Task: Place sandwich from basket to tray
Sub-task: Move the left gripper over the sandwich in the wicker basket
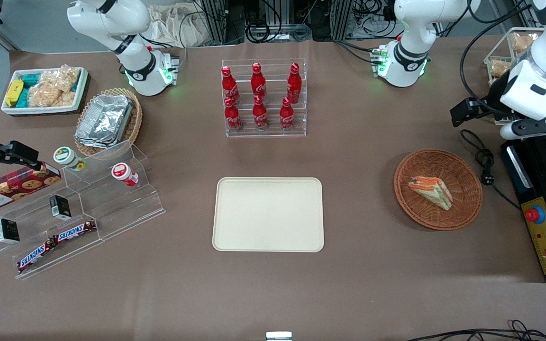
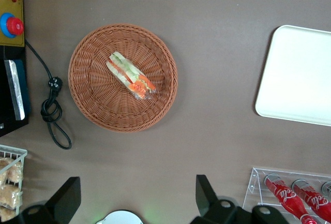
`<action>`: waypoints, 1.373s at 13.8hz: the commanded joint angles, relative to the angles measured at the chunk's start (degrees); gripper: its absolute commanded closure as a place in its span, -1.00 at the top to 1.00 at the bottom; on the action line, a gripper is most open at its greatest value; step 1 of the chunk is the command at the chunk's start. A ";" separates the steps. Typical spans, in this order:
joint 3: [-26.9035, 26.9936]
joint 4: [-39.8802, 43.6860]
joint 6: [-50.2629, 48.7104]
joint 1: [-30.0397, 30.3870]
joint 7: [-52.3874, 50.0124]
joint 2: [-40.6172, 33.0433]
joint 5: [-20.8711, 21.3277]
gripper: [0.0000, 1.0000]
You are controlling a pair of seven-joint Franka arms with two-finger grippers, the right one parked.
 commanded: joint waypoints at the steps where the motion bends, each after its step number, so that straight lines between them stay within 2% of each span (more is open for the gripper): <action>1: 0.46 1.75 -0.68 -0.88 0.90 0.87 -0.22 0.99; 4: 0.63 1.49 -0.68 -0.27 0.11 1.56 0.12 0.99; 7: 1.16 -1.05 1.15 2.36 -5.23 3.67 -0.31 0.99; 11: 1.16 -11.05 15.09 4.39 -17.78 5.34 0.13 0.99; 13: 1.25 -14.67 21.09 4.48 -24.47 9.28 0.30 0.99; 19: 1.25 -15.73 30.24 5.97 -33.37 20.37 0.30 0.99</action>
